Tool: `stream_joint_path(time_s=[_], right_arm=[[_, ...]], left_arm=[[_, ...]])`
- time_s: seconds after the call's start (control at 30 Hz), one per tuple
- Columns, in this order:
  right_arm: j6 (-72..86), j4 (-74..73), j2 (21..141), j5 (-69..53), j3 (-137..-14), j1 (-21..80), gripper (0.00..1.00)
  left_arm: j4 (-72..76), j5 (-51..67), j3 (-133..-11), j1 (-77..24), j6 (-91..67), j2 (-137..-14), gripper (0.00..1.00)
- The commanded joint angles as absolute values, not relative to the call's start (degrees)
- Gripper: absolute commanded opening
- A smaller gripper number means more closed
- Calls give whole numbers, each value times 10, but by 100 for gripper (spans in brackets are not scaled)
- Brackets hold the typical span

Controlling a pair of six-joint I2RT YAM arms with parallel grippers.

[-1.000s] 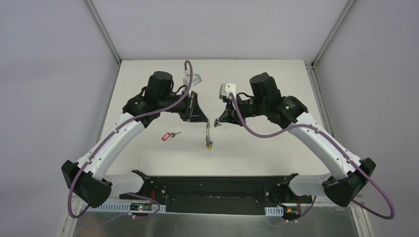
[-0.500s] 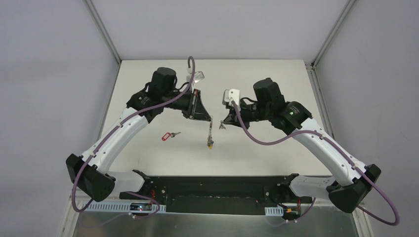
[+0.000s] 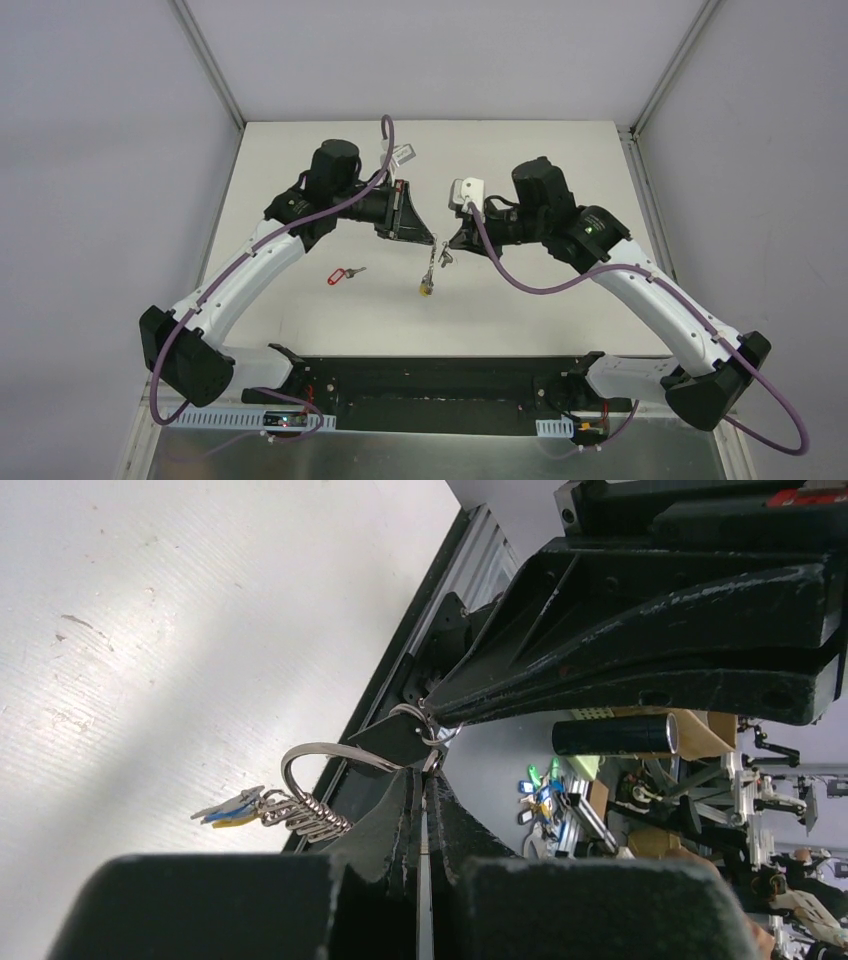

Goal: Put the keys on the keyring

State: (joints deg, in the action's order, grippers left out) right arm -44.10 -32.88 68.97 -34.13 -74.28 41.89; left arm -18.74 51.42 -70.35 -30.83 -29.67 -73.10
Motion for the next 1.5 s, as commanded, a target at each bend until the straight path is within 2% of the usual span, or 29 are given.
stream_joint_path(time_s=[0.0, 1.47], right_arm=[[-434, -309, 691, -337, -753, 429, 0], [-394, -266, 707, -281, -746, 448, 0]], left_arm=[[-151, 536, -704, -314, -319, -736, 0], [-116, 547, -686, -315, -346, -750, 0]])
